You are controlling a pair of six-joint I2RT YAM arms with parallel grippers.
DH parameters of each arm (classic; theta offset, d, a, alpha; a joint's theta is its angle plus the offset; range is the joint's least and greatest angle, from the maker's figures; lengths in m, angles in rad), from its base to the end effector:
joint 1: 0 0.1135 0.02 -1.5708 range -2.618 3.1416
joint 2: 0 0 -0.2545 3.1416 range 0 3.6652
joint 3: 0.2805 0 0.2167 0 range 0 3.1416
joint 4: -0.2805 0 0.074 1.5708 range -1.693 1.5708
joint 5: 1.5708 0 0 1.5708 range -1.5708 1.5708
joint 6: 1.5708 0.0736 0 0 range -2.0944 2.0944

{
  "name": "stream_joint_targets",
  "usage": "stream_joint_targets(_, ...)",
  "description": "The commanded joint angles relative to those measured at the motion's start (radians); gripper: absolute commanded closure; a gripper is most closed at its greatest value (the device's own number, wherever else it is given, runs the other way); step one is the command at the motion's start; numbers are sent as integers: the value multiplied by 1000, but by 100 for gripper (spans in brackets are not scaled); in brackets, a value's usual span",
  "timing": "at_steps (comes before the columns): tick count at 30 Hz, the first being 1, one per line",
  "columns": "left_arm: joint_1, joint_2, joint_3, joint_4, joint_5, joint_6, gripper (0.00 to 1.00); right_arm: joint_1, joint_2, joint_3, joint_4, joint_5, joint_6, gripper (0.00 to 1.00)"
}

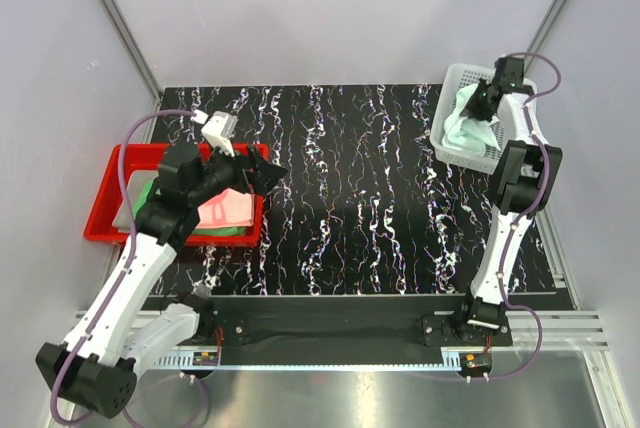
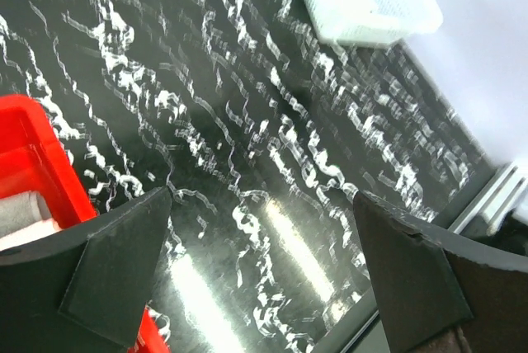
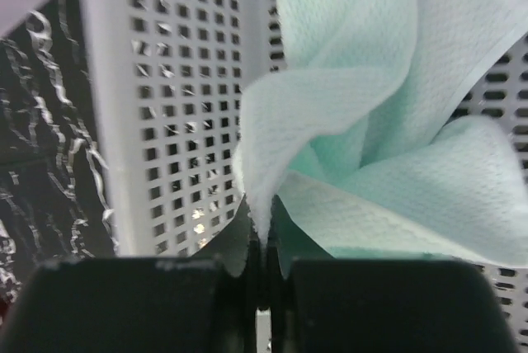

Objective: Fold and stack the towels
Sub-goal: Grab crumpled towel, then move the towel to the center of the board

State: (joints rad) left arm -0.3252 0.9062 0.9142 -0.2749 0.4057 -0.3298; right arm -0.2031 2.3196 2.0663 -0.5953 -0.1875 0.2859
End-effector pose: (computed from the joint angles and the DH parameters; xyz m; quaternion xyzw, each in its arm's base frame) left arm 0.1872 -0.0938 0.3381 0.1204 0.7789 -0.3428 0.5112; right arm 0.4989 -0.0887 0.1960 0.1934 0.9117 0.1021 0.3478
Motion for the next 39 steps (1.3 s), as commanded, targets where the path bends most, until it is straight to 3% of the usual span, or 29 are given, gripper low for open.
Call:
stream_joint_targets(1,6,-95,32,147,-4,-49,1,-18,-125,155,-35,-32,-45,100)
stream_joint_targets(7,5,-144,-17,241,128,-69,1,27,-362,305,-257,-153,-123,100)
stream_joint_targets(10,3,-122,-9,226,168,-61,1,83,-527,227,-307,-229,-162,99)
stream_joint_targets(13,5,-76,69,93,89,-19,1,155,-704,80,-333,-268,-175,97)
stream_joint_targets(16,5,-10,150,-36,61,29,1,189,-890,-173,-284,-325,-145,91)
stream_joint_targets(20,5,37,172,-138,27,51,3,273,-1097,-713,-157,-398,-100,90)
stream_joint_targets(22,3,49,154,-171,-1,61,4,291,-1172,-883,-62,-403,8,87)
stream_joint_targets(23,5,53,140,-179,-16,61,4,307,-1192,-1041,-25,-430,44,80)
stream_joint_targets(27,0,85,101,-220,-94,75,8,358,-1240,-1287,94,-452,128,59)
stream_joint_targets(31,-46,163,127,-260,-131,66,14,360,-1258,-1305,6,-258,169,41)
stream_joint_targets(35,-147,345,220,-271,-212,41,17,357,-1224,-1309,115,-93,255,26)
stream_joint_targets(36,-172,383,245,-282,-235,32,17,357,-1173,-1301,197,-98,246,0)
stream_joint_targets(39,-173,522,362,-290,-249,18,19,358,-1032,-1221,265,-79,227,0)
